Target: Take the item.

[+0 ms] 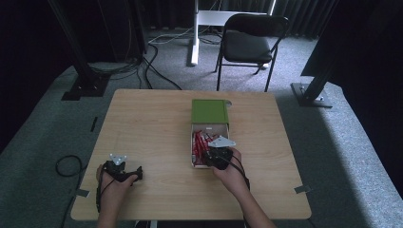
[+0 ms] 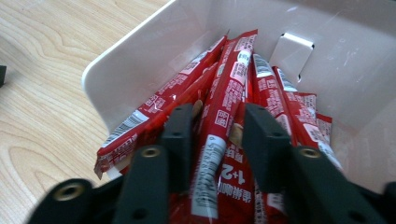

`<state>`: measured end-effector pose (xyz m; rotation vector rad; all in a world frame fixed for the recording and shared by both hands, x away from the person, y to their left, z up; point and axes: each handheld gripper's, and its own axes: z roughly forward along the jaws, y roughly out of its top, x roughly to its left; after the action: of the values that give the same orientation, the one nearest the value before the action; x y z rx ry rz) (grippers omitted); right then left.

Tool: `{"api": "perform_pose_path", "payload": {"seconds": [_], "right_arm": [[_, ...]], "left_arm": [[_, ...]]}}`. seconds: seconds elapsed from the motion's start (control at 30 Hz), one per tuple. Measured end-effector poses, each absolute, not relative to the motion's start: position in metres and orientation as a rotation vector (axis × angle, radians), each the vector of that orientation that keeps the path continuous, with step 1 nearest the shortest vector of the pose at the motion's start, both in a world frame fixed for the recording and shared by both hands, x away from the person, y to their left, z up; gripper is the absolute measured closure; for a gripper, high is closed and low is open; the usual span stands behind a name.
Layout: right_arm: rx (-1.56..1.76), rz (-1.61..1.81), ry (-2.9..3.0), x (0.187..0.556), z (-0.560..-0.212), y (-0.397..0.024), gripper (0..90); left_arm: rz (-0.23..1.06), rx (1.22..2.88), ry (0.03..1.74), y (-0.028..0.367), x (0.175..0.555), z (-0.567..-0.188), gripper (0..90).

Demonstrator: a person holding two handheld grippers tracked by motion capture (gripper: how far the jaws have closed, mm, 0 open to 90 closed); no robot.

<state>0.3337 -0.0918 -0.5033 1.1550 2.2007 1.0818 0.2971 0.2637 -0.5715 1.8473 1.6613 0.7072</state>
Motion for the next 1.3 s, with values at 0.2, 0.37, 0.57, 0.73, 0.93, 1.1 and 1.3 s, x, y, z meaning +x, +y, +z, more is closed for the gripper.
{"api": "perform_pose_path", "payload": {"seconds": [0.2,0.37,0.57,0.73,0.93,1.1,1.3], "right_arm": [[1.231,1.117,2.189,0.335,-0.499,-0.097,81.9],[1.238,1.135,2.196,0.332,-0.495,-0.099,82.5],[1.246,1.173,2.176,0.329,-0.487,-0.104,82.5],[1.23,1.21,2.158,0.326,-0.474,-0.108,82.5],[1.221,1.249,2.147,0.322,-0.462,-0.112,82.5],[1.224,1.276,2.125,0.321,-0.454,-0.117,82.5],[1.238,1.299,2.088,0.322,-0.447,-0.125,82.4]], "left_arm": [[0.707,1.848,1.662,0.264,0.297,-0.571,1.3],[0.707,1.846,1.662,0.264,0.297,-0.571,1.3],[0.708,1.846,1.662,0.264,0.297,-0.572,1.3],[0.708,1.841,1.663,0.263,0.297,-0.572,1.3],[0.707,1.85,1.661,0.264,0.297,-0.571,1.3],[0.708,1.847,1.662,0.264,0.297,-0.571,1.3],[0.708,1.843,1.662,0.264,0.297,-0.572,1.3]]}}
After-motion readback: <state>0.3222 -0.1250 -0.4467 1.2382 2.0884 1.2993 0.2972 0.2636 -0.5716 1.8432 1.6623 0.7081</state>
